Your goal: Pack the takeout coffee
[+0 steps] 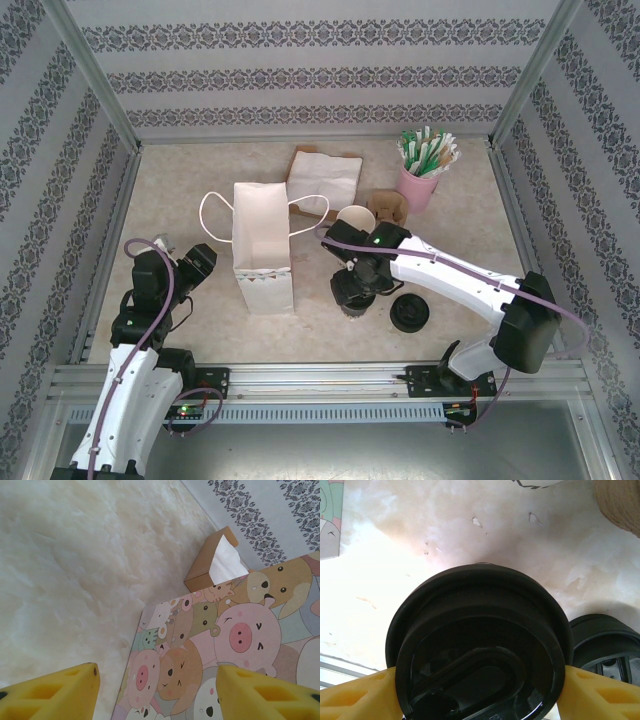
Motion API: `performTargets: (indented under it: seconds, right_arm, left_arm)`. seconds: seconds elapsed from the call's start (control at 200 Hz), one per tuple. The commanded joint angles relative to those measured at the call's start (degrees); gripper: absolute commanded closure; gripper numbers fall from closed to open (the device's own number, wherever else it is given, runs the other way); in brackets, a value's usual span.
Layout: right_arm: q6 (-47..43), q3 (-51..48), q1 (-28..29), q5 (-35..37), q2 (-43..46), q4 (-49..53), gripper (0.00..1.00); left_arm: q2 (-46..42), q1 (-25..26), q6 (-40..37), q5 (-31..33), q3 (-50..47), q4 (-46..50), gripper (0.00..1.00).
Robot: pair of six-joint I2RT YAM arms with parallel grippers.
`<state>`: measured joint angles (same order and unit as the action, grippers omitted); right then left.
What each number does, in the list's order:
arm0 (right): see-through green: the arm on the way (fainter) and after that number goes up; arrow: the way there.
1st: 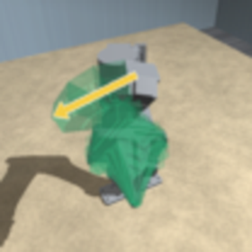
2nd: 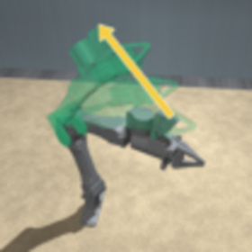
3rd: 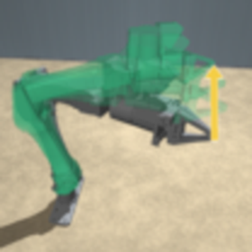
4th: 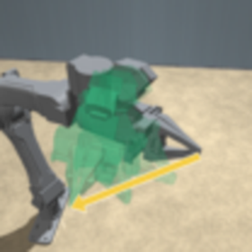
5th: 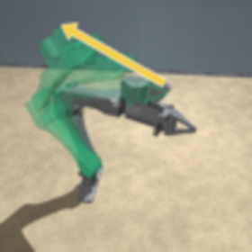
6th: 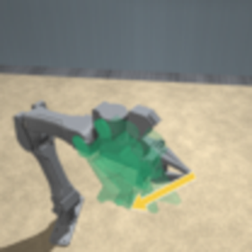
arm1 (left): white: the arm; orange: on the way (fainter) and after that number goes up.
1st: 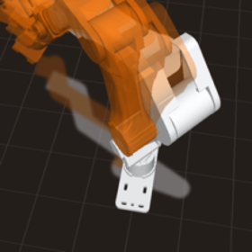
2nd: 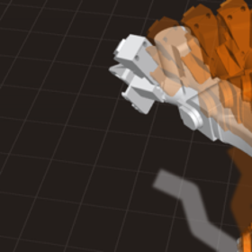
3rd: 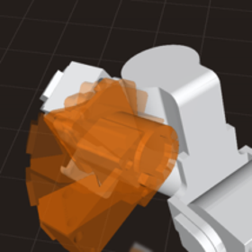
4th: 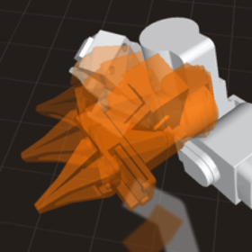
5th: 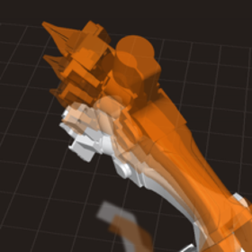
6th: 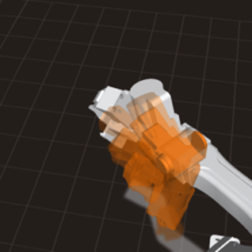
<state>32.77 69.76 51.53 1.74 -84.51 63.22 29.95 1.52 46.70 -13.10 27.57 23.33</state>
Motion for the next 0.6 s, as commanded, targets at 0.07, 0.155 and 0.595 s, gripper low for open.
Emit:
performTargets:
  seconds: [0.07, 0.155, 0.595]
  right_arm:
    - [0.7, -2.1, 1.2, 0.2, -2.7, 1.8, 0.26]
    - [1.7, -3.2, 1.4, 0.6, -3.3, 1.7, 0.26]
    - [3.4, -4.7, 1.7, 5.1, -7.9, 7.8, 0.30]
  left_arm:
    - [0.1, 0.5, -1.1, -0.2, 1.6, -0.2, 0.36]
    - [0.1, 0.5, -1.0, -0.2, 1.6, -0.3, 0.36]
    - [0.1, 0.5, -1.1, 0.0, 1.9, -0.1, 0.36]
